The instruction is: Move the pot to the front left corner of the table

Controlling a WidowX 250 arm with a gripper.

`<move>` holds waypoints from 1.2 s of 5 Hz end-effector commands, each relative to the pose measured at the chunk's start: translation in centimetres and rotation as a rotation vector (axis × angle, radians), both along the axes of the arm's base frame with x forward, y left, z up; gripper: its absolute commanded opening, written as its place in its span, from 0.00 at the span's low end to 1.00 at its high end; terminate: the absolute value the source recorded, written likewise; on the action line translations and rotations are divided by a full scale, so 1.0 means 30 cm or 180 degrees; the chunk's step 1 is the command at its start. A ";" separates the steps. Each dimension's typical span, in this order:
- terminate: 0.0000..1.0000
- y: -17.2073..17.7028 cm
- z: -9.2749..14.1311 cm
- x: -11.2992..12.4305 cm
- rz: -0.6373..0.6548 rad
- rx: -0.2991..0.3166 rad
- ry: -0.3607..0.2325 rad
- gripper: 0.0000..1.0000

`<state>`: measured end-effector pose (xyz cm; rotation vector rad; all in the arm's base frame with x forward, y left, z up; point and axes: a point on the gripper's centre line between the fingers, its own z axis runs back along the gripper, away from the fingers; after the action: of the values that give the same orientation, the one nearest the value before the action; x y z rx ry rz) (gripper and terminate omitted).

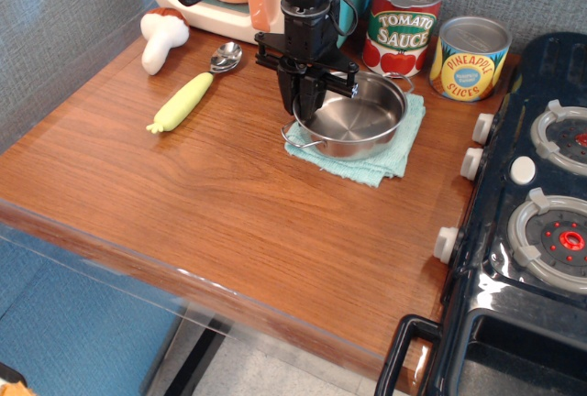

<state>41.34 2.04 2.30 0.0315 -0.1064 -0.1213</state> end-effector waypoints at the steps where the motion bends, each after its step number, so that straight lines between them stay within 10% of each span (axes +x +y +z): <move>1: 0.00 0.021 0.196 -0.030 0.0006 -0.0196 -0.0367 0.00; 6: 0.00 0.759 0.145 -0.363 0.0916 0.0186 0.0151 0.00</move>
<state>31.62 23.37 4.76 0.0679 -0.0310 0.1441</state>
